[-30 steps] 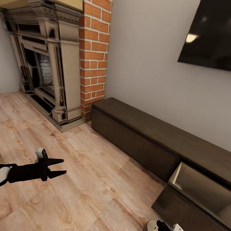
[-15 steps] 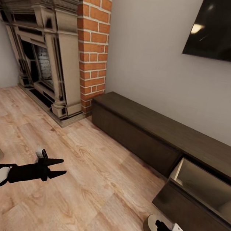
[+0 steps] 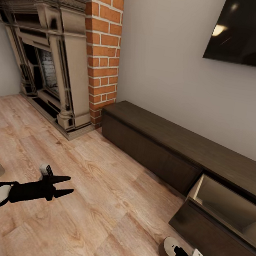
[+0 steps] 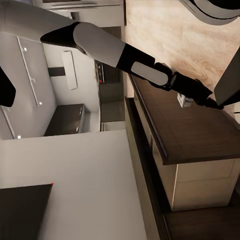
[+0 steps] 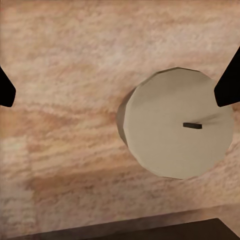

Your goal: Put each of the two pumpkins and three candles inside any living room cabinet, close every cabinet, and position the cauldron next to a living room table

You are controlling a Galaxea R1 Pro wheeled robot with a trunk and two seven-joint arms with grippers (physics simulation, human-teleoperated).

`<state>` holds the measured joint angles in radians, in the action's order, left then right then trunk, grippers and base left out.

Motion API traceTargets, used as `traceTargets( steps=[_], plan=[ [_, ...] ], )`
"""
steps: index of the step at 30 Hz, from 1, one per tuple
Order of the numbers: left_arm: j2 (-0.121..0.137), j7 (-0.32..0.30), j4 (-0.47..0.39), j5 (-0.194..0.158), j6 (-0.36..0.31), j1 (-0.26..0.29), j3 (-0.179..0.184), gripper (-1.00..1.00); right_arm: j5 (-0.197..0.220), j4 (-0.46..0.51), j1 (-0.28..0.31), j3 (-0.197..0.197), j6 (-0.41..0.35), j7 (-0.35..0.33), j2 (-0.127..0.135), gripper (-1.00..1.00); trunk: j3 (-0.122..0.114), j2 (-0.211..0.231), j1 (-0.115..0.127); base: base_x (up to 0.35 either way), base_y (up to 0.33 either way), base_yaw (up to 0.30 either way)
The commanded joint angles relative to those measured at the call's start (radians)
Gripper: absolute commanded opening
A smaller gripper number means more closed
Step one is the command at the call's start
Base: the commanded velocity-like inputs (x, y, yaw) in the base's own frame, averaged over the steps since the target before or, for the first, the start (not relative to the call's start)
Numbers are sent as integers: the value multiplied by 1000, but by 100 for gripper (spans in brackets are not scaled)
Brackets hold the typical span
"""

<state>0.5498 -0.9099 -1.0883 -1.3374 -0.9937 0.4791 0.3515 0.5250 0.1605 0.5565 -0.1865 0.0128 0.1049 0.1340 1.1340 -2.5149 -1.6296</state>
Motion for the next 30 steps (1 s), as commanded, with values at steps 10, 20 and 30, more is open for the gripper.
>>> traceTargets(
  steps=[10,20,30],
  plan=[
    [1,-3,1,-3,-3,1,3,100,7,2,0,29,0,2,-1,100,1,0,0,0,0,0],
    [1,-3,1,-3,-3,1,3,100,9,1,0,112,-1,2,-10,100,1,0,0,0,0,0],
    [1,-3,0,-3,-3,1,3,100,9,1,0,116,0,2,-13,100,1,0,0,0,0,0]
  ],
)
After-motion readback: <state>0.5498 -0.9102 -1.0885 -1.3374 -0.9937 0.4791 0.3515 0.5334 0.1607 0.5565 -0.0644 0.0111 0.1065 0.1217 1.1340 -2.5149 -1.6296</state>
